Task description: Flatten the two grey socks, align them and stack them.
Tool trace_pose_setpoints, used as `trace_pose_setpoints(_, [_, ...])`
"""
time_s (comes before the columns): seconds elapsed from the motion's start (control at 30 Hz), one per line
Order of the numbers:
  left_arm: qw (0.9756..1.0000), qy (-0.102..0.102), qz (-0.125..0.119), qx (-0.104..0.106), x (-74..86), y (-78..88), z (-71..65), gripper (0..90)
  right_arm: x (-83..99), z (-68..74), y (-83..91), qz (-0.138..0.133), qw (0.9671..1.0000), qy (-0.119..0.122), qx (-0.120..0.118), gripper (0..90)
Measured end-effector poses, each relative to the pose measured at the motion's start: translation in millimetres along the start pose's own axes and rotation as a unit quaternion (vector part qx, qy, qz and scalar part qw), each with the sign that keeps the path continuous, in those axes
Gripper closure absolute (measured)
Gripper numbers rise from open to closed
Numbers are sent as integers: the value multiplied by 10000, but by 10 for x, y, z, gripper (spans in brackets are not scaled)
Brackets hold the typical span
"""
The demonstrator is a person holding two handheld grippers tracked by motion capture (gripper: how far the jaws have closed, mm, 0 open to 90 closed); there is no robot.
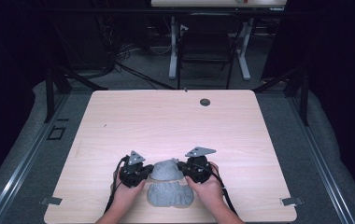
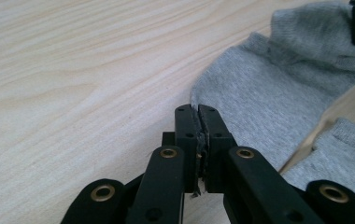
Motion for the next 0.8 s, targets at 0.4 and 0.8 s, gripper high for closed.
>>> trace_pose_setpoints(0.4, [10000,38,-6,-41,27,-9,38,880,289,-242,35,359,9988,-155,295,851])
trace_pose_setpoints(0.8, [10000,46,-48,19,21,11,37,867,250,-339,151,213,9993,-208,248,757])
Point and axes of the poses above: each handheld gripper's, and its own axes: y roughly backward along the jaws, x roughly out of its underside, z roughly to its left, the point moved 4 cm from there along -y, roughly forward along the jaws, and after that the axes turned 4 degrees about y, right-handed, at the moved point
